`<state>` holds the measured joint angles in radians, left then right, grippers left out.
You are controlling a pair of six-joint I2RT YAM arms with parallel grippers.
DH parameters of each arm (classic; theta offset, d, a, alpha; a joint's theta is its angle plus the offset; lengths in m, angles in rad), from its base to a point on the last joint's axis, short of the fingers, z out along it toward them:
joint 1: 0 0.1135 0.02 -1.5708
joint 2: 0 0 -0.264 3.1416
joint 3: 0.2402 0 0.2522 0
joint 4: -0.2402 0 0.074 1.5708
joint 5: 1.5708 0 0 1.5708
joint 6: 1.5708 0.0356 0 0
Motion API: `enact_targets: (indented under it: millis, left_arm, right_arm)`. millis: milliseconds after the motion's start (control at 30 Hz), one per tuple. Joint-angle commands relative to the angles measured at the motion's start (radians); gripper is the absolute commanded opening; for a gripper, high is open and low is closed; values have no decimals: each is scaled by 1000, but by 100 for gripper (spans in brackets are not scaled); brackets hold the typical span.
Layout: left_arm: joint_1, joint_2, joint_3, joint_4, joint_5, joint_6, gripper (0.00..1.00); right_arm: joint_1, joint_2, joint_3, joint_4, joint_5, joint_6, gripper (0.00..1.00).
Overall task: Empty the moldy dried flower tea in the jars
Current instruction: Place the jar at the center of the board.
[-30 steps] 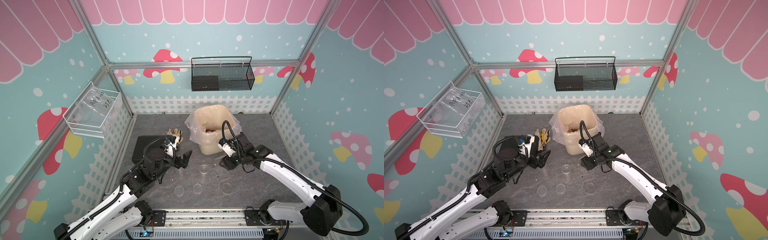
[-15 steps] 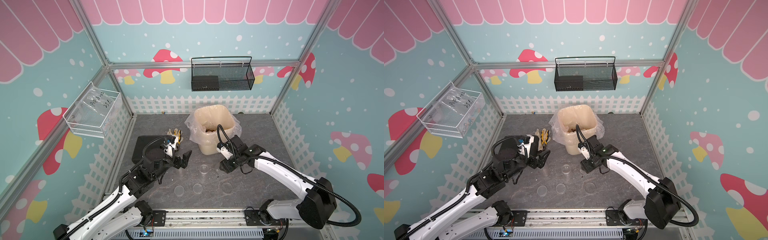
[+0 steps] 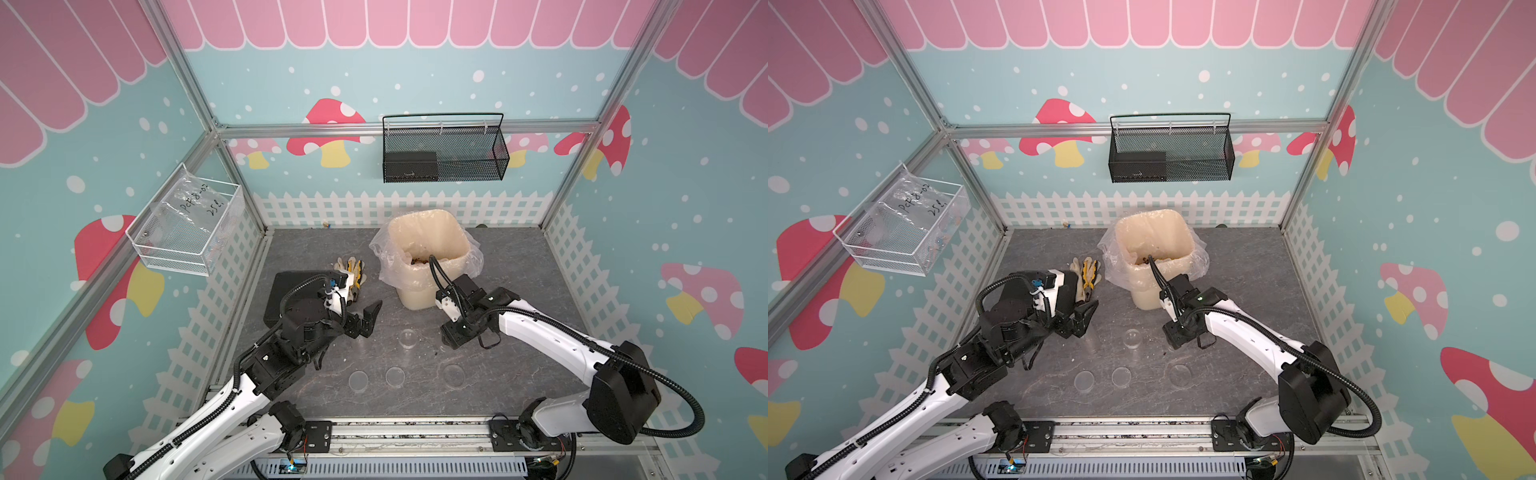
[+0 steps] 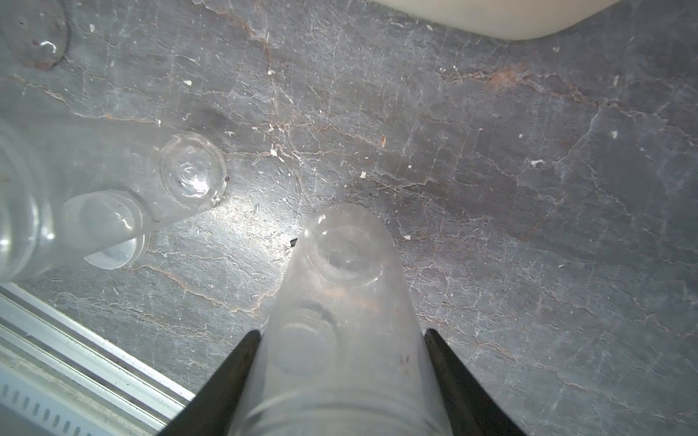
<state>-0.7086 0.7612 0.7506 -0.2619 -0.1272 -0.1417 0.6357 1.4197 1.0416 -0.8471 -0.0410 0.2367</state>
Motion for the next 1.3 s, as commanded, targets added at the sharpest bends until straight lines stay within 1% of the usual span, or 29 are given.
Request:
enact_targets:
  millis: [0, 200, 533, 733, 967, 1067, 1167, 1267]
  left_arm:
    - [-4, -11, -16, 10, 1, 18, 100]
    - [-4, -14, -16, 10, 1, 16, 100]
    - [-3, -17, -20, 12, -2, 16, 100]
    - [-3, -13, -20, 12, -3, 16, 100]
    - [-4, -16, -23, 13, -5, 15, 100]
    - [-4, -16, -22, 13, -4, 15, 100]
    - [-4, -16, -23, 12, -5, 15, 100]
    - [-3, -16, -23, 12, -5, 17, 100]
  right_arm:
    - [5, 14, 0, -24, 15, 3, 33]
    - [5, 41, -2, -28, 18, 3, 36]
    - [6, 70, -3, -28, 25, 3, 44]
    - [6, 76, -5, -24, 26, 3, 50]
    - [6, 83, -5, -23, 27, 1, 54]
    - [6, 85, -4, -22, 26, 1, 59]
    - [6, 82, -2, -21, 22, -1, 71]
    - [7, 75, 3, -19, 15, -5, 77]
